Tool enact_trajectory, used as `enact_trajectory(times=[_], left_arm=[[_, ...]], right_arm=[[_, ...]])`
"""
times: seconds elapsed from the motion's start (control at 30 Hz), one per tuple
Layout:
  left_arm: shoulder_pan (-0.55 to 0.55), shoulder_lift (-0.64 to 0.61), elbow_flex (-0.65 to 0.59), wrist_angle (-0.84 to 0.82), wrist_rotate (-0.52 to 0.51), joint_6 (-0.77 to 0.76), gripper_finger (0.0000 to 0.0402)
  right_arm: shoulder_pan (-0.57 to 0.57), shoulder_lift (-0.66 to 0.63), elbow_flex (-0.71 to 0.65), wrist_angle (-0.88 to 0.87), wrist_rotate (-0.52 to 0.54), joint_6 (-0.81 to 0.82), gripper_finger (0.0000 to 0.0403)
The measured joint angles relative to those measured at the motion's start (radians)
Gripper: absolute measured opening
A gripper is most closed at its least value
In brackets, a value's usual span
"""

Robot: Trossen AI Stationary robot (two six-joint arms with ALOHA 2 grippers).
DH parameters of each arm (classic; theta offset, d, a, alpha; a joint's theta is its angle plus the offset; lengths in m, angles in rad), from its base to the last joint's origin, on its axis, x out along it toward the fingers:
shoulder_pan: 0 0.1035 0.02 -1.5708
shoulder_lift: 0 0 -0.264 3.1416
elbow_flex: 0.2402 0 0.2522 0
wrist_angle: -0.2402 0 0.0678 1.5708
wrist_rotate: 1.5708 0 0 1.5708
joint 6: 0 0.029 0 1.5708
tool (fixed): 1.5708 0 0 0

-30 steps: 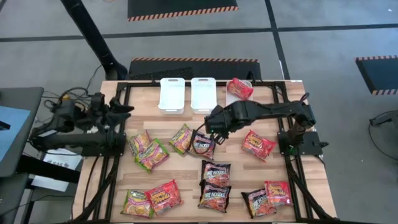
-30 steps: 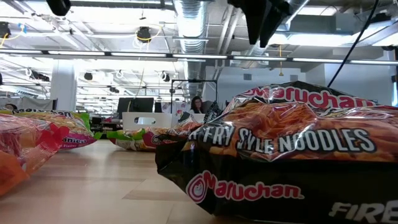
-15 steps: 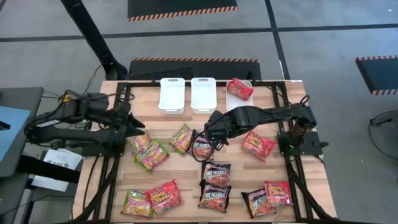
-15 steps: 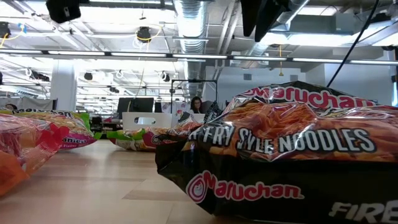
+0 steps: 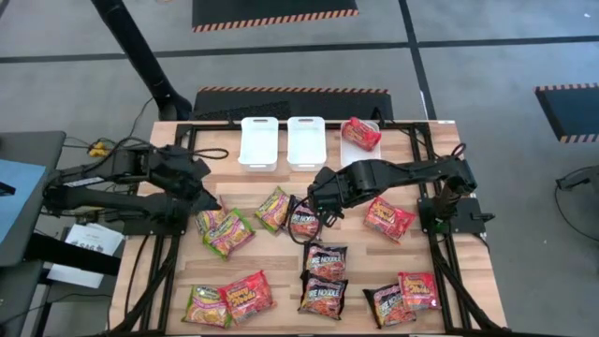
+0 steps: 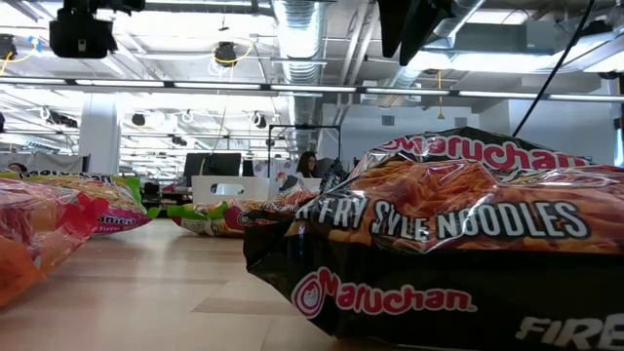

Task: Sort Maruchan noodles
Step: Put the green noodle pack into the left white bin

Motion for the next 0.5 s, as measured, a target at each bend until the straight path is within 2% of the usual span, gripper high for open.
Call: enact_trajectory(times=[0.1, 0.33, 0.5], left_arm=[[-0.02, 0.041, 0.0, -0.043, -0.039, -0.001, 0.0217], [-0.089, 0.15, 0.0, -0.061, -0.055, -0.062, 0.0217], [-0.158, 0.222, 0.0, -0.061, -0.123, -0.118, 0.0217]], right_arm=[[0.0, 0.0, 0.0, 0.0, 0.001, -0.001, 0.0234], [0.0, 0.0, 0.0, 0.0, 0.001, -0.001, 0.0234], [0.0, 0.0, 0.0, 0.001, 0.001, -0.001, 0.0234]])
